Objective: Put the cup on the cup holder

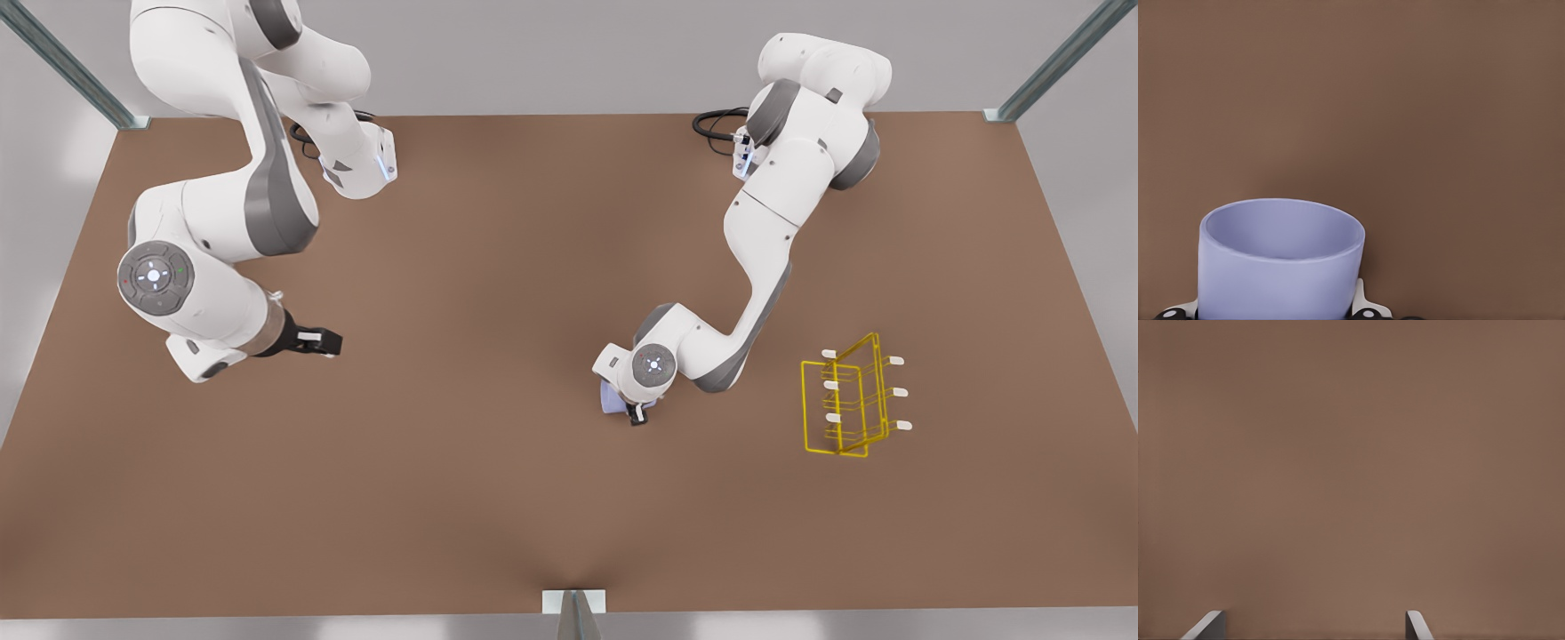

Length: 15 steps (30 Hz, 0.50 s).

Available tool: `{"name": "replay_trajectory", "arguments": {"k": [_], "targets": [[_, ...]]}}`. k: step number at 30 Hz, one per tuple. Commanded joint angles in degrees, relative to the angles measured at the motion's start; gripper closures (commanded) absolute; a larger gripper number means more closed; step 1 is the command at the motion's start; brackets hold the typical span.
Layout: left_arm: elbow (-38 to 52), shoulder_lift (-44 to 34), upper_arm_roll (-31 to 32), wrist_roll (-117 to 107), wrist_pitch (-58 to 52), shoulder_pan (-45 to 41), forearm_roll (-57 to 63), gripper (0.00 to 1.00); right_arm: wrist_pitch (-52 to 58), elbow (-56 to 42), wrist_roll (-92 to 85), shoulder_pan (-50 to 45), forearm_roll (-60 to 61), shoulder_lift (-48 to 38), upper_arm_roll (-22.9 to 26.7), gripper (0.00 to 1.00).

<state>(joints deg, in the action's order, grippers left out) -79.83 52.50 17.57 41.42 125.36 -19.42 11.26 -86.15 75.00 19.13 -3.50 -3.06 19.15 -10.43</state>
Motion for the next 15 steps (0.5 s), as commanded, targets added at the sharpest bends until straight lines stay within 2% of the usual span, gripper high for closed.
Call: {"name": "replay_trajectory", "arguments": {"k": [1,8,12,15], "targets": [[0.0,-0.1,0.0,-0.7,-0.2,0.0,-0.1,0.16,-0.4,0.0,-1.3,0.5,0.5,-0.1,0.0,0.0],[0.1,-1.6,-0.1,-0.9,-2.2,0.0,0.3,0.16,-0.7,0.7,-0.6,0.8,-0.3,1.6,0.3,0.0],[2.4,-5.1,-0.1,-2.9,-17.6,-0.2,10.9,0.16,-0.5,0.7,-0.7,0.4,-0.2,1.6,0.3,0.0],[5.7,-5.2,0.3,-2.7,-32.4,-0.3,26.4,0.17,-0.5,0.6,-0.7,0.4,-0.3,1.6,0.3,0.0]]}}
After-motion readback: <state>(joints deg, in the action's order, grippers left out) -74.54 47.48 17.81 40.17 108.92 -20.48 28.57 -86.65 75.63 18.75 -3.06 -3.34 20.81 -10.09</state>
